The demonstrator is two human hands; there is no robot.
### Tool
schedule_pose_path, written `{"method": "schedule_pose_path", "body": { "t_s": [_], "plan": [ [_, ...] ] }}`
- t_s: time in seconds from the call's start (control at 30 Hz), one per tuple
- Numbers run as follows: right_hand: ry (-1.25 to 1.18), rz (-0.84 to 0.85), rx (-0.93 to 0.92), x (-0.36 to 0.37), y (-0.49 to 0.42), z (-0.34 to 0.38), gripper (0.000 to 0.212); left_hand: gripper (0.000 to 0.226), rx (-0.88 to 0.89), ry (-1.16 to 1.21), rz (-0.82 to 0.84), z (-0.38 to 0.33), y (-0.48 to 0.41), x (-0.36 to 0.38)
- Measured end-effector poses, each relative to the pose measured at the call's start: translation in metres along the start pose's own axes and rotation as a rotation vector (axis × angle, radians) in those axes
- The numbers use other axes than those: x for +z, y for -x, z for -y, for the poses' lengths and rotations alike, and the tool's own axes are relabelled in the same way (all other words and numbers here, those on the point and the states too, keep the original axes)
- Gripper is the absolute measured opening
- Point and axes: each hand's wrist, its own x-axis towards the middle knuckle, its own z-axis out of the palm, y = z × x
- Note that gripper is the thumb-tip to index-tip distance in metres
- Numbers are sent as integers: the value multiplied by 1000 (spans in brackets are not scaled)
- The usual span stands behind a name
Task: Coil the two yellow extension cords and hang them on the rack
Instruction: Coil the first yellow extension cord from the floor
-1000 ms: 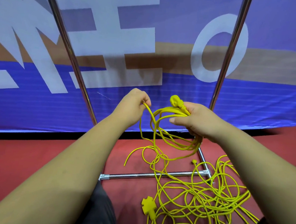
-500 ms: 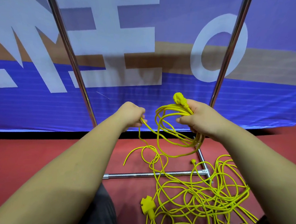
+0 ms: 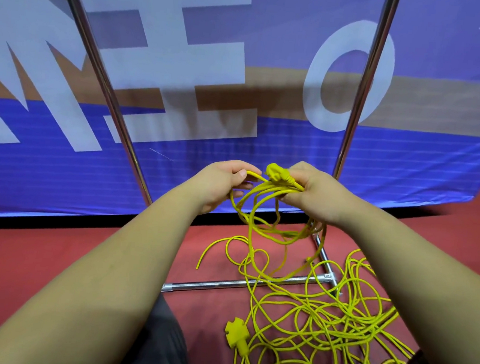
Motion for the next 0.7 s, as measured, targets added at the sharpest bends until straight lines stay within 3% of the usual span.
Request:
{"method": "schedule_pose_path", "body": {
  "t_s": [0.1, 0.23, 0.3, 0.4, 0.5, 0.57, 0.7],
  "plan": [
    [-40, -24, 18, 1, -1, 0, 15, 35, 48, 32, 94, -3, 3, 7],
    [-226, 24, 135, 5, -1, -4, 43, 24, 91, -14, 118, 1, 1, 8],
    [-272, 30, 149, 6, -2, -4, 40, 23, 91, -16, 83, 3, 0, 7],
    [-331, 7, 171, 8, -3, 0, 26, 37, 76, -88, 47, -2, 3, 5],
    [-303, -54, 202, 10, -7, 0, 28, 55, 43, -99, 177, -5, 8, 1],
    [-330, -76, 211, 11, -10, -2, 31, 42, 85, -179, 254, -4, 11, 3],
    [-296, -108, 204, 12, -13, -9, 30, 12, 133, -327, 178, -3, 9, 16]
  ]
}}
